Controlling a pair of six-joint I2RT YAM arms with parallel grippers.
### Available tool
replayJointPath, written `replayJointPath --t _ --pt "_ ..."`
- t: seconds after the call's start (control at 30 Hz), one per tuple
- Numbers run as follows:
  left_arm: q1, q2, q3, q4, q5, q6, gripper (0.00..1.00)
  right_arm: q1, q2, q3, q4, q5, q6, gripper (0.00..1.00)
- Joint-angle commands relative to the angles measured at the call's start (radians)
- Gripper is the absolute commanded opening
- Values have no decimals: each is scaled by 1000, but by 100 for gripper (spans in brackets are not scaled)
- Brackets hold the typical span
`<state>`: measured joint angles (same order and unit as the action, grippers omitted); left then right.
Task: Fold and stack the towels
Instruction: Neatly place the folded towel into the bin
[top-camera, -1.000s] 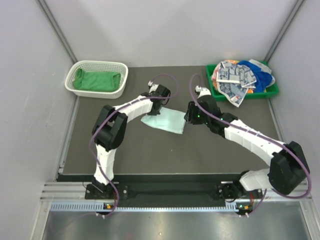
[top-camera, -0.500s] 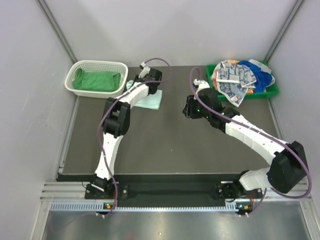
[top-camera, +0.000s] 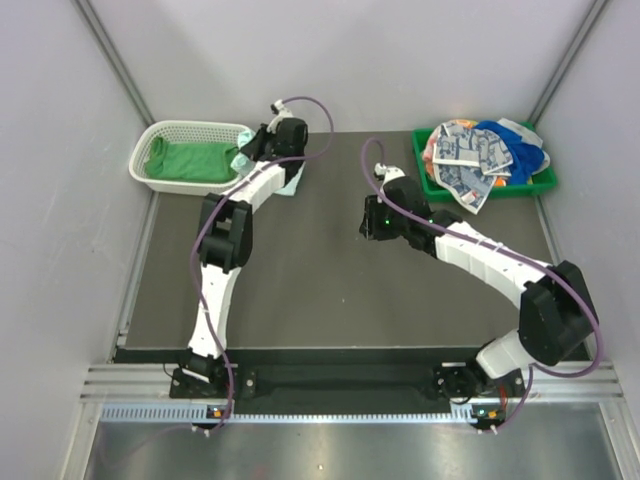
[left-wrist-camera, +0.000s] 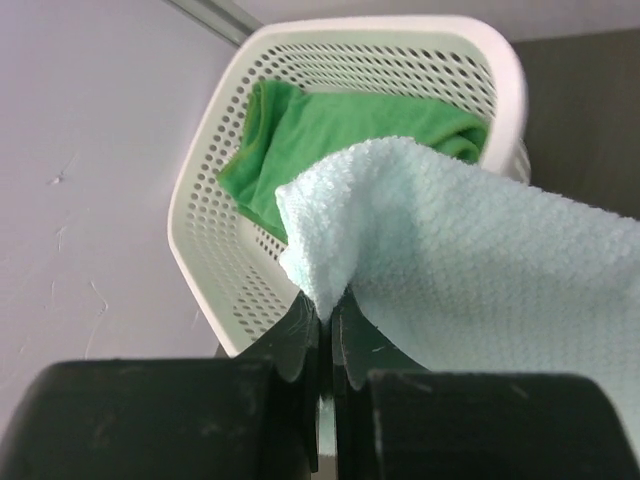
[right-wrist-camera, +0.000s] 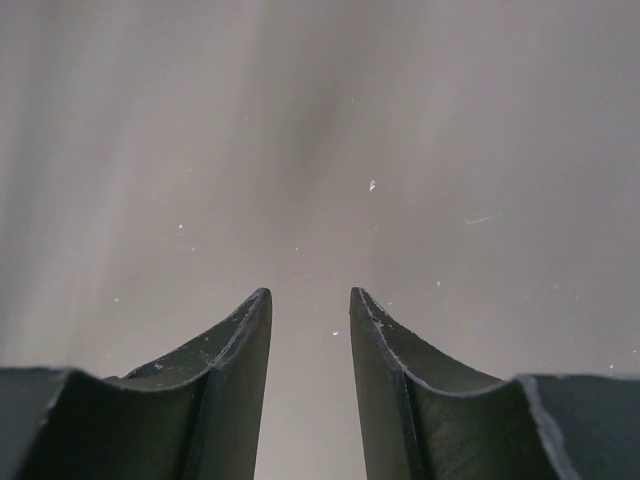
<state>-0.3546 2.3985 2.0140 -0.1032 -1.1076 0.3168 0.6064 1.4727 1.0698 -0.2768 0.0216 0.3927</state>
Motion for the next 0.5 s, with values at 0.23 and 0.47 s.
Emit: replayJointPath --t 0.23,0.47 --pt "138 -4 45 254 58 117 0 -8 35 59 44 -17 -14 37" --pt "207 19 61 234 158 82 0 -7 61 65 41 -17 -17 37"
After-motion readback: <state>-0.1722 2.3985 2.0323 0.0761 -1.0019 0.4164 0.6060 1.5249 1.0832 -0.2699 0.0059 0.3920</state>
